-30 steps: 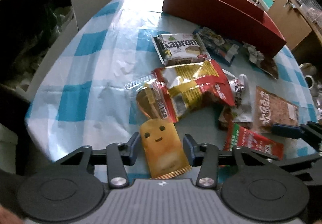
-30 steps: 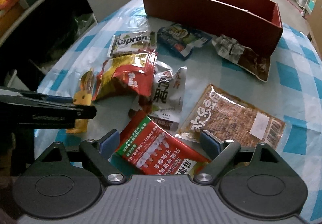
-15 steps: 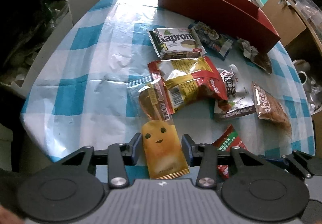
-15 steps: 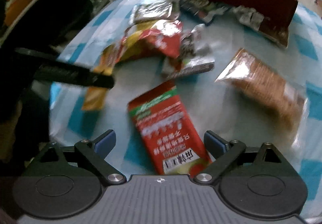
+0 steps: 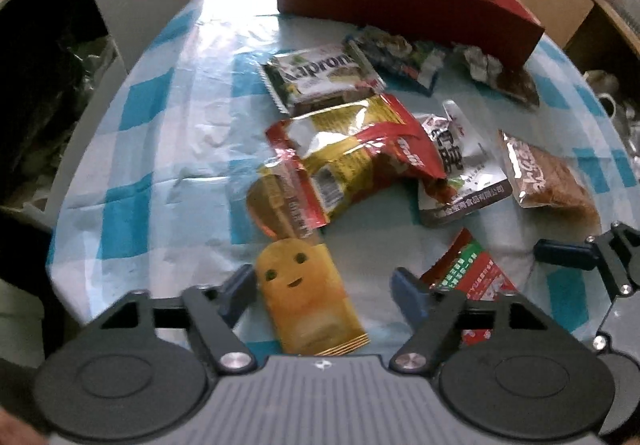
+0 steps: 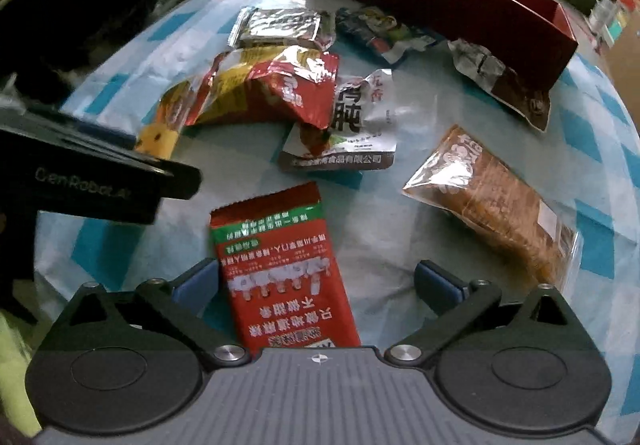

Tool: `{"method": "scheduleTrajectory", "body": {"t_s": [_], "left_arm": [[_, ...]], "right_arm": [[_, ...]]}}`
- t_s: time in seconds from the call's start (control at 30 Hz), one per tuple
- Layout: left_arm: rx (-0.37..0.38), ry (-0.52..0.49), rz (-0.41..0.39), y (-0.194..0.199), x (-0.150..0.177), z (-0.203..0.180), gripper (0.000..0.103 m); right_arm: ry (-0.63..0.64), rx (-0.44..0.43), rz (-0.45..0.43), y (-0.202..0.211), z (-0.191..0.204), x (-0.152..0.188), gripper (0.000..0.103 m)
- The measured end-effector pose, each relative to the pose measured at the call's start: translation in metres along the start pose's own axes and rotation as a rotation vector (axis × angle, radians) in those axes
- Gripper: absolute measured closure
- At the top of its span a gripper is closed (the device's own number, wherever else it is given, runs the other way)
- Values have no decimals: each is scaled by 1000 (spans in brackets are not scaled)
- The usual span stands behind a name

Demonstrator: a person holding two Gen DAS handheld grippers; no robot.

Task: Organize snacks
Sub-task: 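Grasp the yellow cartoon-face pack with the left tool while the right tool grasps the red-green pack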

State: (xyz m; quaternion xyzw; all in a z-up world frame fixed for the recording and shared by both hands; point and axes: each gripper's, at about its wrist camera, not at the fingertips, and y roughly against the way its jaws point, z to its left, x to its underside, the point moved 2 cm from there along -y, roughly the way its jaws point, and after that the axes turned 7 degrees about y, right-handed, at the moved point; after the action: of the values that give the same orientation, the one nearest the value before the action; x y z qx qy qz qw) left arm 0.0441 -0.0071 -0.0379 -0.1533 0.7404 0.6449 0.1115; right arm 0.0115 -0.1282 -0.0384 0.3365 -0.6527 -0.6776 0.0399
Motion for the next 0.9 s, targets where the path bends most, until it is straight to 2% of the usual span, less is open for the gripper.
{"method": "scheduleTrajectory", "body": {"t_s": [0.03, 0.07, 0.17, 0.23, 0.27, 0.33, 0.4, 0.47, 0.57, 0.67, 0.9], "left_arm": [[3, -4, 11, -3, 0, -2, 16], [3, -12, 11, -5, -1, -6, 16], [-27, -34, 1, -4, 0, -10, 22], [-51, -7, -13, 1, 0, -3, 53], [-58, 17, -21, 5, -1, 4, 59], [-25, 79, -19, 9, 1, 18, 68], [-12, 111, -13, 10, 0, 25, 71], [-16, 120, -15, 11, 1, 28, 73], [-7, 133, -19, 12, 1, 29, 75], [4, 132, -35, 15, 1, 28, 77], [15, 121, -70, 23, 6, 29, 78]], "right_arm": [[19, 0, 2, 0, 2, 2, 0], [36, -1, 7, 0, 3, 2, 0], [53, -3, 14, 1, 0, 1, 0], [42, -12, 18, 3, -5, -1, 3], [44, 0, 15, 5, -5, -1, 8], [63, 14, 7, 9, -4, 1, 14], [73, 12, -8, 12, -4, 0, 28], [65, -6, -20, 15, -5, -1, 36], [54, -7, -29, 17, -6, -3, 42], [10, -59, -42, 19, -11, -7, 46], [-45, -60, -87, 25, -13, -11, 47]]}}
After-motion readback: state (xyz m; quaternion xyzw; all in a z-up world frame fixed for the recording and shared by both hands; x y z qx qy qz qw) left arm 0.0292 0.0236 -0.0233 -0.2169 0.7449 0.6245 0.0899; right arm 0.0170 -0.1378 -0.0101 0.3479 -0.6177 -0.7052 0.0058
